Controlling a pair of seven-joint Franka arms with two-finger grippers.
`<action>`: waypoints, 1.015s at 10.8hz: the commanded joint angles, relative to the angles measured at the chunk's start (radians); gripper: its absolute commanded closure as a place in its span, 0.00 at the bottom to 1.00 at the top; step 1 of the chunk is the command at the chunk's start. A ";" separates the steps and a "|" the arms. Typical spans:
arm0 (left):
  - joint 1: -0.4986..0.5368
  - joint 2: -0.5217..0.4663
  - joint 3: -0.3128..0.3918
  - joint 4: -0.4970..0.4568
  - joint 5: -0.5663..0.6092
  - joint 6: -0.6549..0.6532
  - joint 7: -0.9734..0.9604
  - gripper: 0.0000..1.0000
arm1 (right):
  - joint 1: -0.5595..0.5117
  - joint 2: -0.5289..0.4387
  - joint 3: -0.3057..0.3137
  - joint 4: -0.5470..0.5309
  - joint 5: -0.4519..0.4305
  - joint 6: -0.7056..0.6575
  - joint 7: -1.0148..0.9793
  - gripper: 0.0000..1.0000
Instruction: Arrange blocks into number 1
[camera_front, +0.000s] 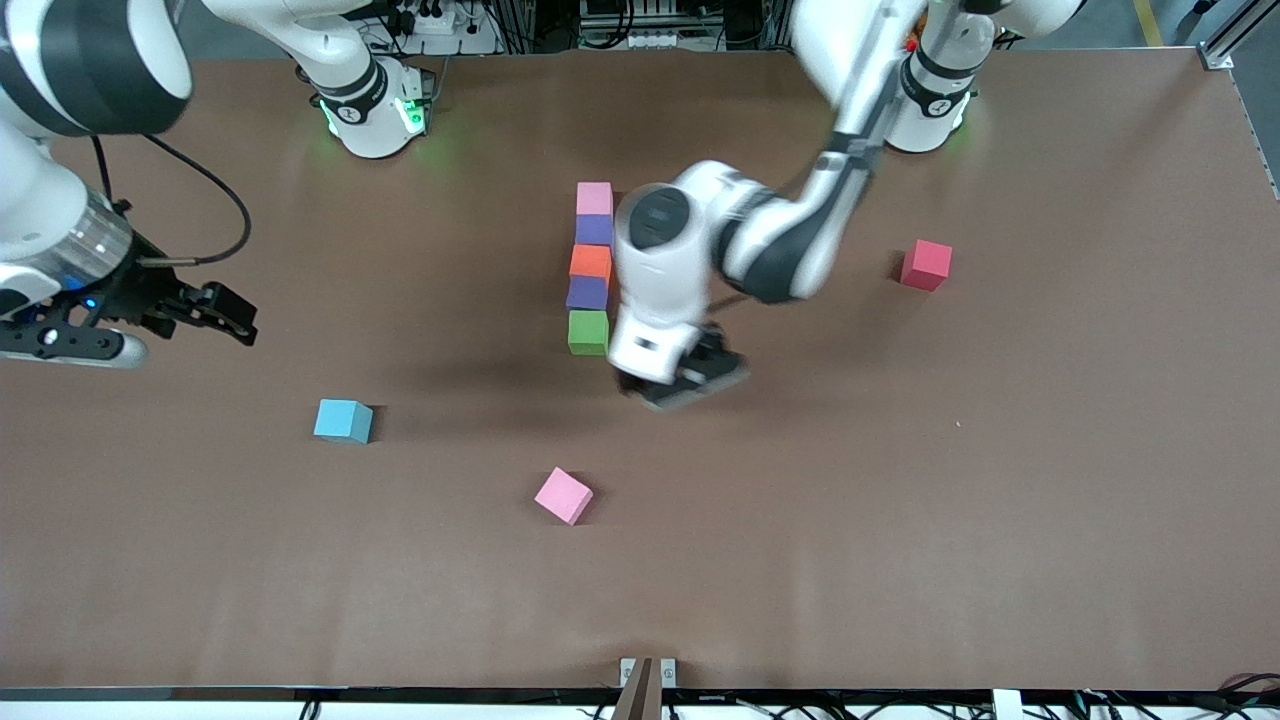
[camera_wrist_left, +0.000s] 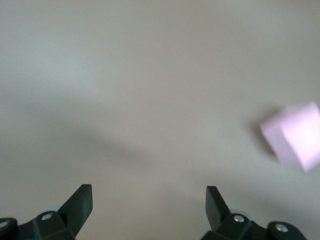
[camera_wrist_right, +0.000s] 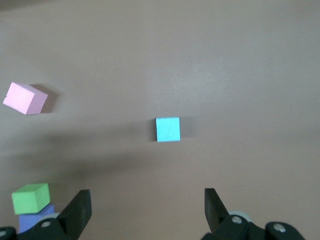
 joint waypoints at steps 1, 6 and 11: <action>0.146 -0.127 -0.020 -0.045 -0.029 -0.102 0.007 0.00 | -0.045 -0.003 0.012 0.046 0.032 -0.078 -0.081 0.00; 0.276 -0.325 -0.019 -0.259 -0.049 -0.182 0.253 0.00 | -0.052 -0.009 0.006 0.126 0.030 -0.165 -0.101 0.00; 0.419 -0.711 -0.031 -0.678 -0.049 -0.176 0.539 0.00 | -0.061 -0.024 -0.020 0.147 0.022 -0.182 -0.101 0.00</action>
